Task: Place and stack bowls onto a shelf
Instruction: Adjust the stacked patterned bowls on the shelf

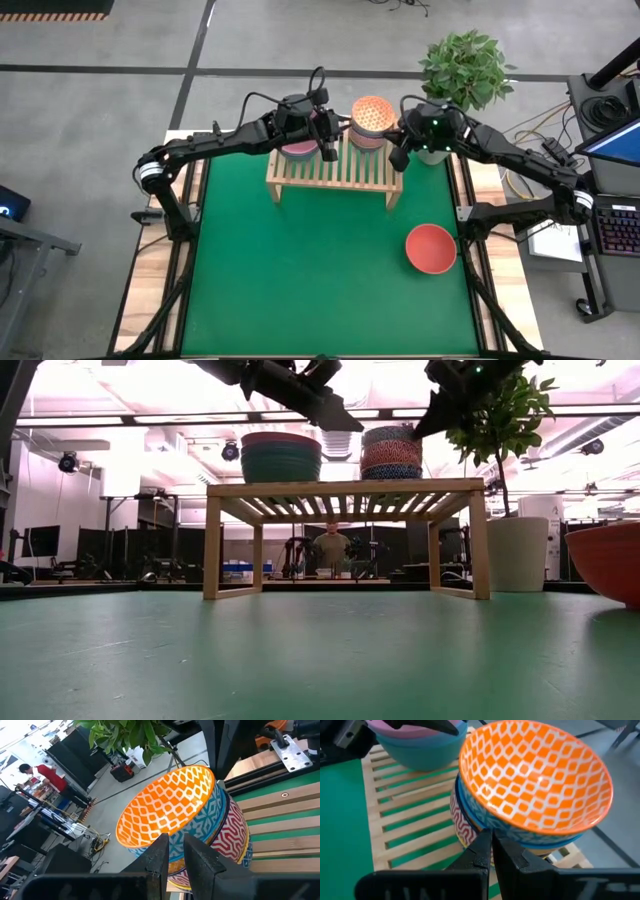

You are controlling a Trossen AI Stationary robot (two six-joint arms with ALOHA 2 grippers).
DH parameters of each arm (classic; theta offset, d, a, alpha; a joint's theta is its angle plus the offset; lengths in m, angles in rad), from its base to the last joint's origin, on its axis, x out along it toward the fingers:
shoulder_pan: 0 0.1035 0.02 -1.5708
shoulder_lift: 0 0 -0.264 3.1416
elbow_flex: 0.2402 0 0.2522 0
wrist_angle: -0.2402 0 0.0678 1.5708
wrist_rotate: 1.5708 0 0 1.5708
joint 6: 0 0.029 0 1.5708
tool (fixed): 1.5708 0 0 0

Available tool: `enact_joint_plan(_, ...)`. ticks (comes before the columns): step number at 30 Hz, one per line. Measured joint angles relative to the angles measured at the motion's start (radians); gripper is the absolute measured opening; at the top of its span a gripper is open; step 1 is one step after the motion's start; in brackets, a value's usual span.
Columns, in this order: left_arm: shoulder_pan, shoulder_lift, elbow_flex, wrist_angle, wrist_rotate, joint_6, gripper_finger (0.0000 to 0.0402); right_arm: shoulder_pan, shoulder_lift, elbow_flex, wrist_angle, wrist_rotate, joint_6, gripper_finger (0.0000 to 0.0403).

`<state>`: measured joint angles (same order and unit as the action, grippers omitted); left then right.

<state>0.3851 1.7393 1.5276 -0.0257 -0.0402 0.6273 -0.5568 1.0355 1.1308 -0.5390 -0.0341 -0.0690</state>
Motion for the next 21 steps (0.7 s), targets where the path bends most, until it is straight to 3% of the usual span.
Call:
enact_joint_plan(3,0.000,0.000,0.000,-0.001,0.003,-0.006,0.0041,0.000,0.000,0.013,-0.002,0.000,-0.013,0.0009)
enact_joint_plan(11,-0.010,0.000,0.000,-0.100,0.134,-0.010,0.0041,0.000,0.000,0.060,0.000,0.000,-0.061,0.0009)
enact_joint_plan(21,-0.011,0.044,0.000,-0.052,0.130,-0.043,0.0041,0.000,0.002,0.090,0.006,0.000,-0.089,0.0009)
